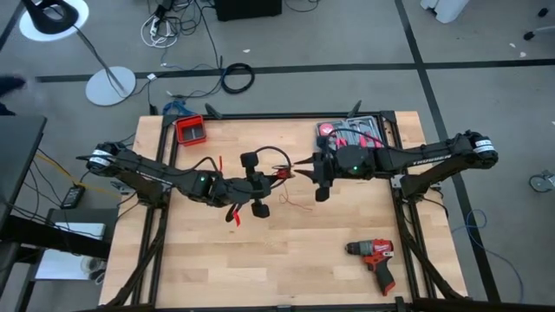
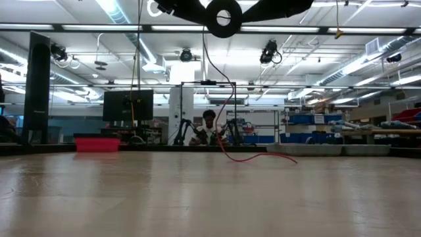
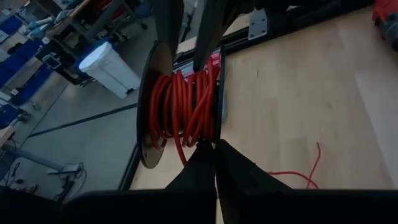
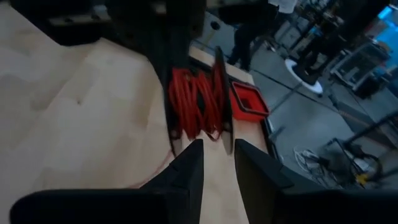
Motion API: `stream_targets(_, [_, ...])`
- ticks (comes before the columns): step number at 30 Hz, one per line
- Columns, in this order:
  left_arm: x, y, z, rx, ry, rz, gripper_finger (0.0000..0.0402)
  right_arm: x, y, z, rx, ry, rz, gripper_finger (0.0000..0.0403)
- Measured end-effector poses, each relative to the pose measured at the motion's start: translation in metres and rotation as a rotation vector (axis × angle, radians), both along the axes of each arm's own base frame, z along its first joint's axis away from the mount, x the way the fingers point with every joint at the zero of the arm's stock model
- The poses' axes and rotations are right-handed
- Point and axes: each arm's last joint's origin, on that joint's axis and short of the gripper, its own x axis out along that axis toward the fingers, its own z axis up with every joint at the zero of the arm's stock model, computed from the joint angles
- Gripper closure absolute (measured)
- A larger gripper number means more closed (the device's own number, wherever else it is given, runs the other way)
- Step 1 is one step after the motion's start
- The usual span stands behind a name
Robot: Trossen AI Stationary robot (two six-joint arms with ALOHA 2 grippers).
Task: Coil cords
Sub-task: Uncoil the red wire from the black spool
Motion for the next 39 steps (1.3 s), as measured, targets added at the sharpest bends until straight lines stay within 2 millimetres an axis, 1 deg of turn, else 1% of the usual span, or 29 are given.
stream_targets(6, [0.002, -0.002, 0.002, -0.012, -0.013, -0.058, 0.0401, 0.004, 0.001, 0.002, -0.032, -0.032, 0.038, 0.0318])
stream_targets(12, [0.002, -0.002, 0.002, -0.014, -0.011, -0.063, 0.0401, 0.008, 0.002, 0.0, -0.052, -0.035, 0.056, 0.0329])
stream_targets(14, [0.001, -0.002, 0.001, -0.012, -0.005, -0.063, 0.0401, 0.009, 0.002, -0.001, -0.056, -0.03, 0.057, 0.0344])
stream_targets(17, [0.001, -0.002, 0.001, -0.011, 0.001, -0.062, 0.0401, 0.009, 0.002, -0.002, -0.057, -0.024, 0.059, 0.0387])
stream_targets(23, [0.001, -0.001, 0.0, -0.01, 0.003, -0.037, 0.04, 0.009, 0.001, -0.003, -0.065, -0.018, 0.032, 0.0399])
stream_targets(26, [0.0, 0.0, 0.0, 0.006, -0.004, 0.008, 0.0384, 0.009, 0.002, -0.003, -0.07, -0.018, 0.019, 0.04])
stream_targets(29, [0.0, 0.001, 0.0, 0.014, -0.008, 0.029, 0.0354, 0.009, 0.003, -0.003, -0.087, -0.012, 0.0, 0.0401])
stream_targets(34, [-0.001, 0.001, 0.001, 0.029, -0.005, 0.053, 0.0305, 0.007, 0.006, -0.005, -0.167, 0.019, -0.084, 0.0401])
stream_targets(37, [-0.003, 0.001, 0.003, 0.032, -0.01, 0.062, 0.0289, 0.006, 0.009, -0.005, -0.212, 0.03, -0.113, 0.0401])
stream_targets(39, [-0.005, 0.002, 0.004, 0.037, -0.01, 0.07, 0.0286, 0.005, 0.011, -0.005, -0.243, 0.038, -0.131, 0.0402])
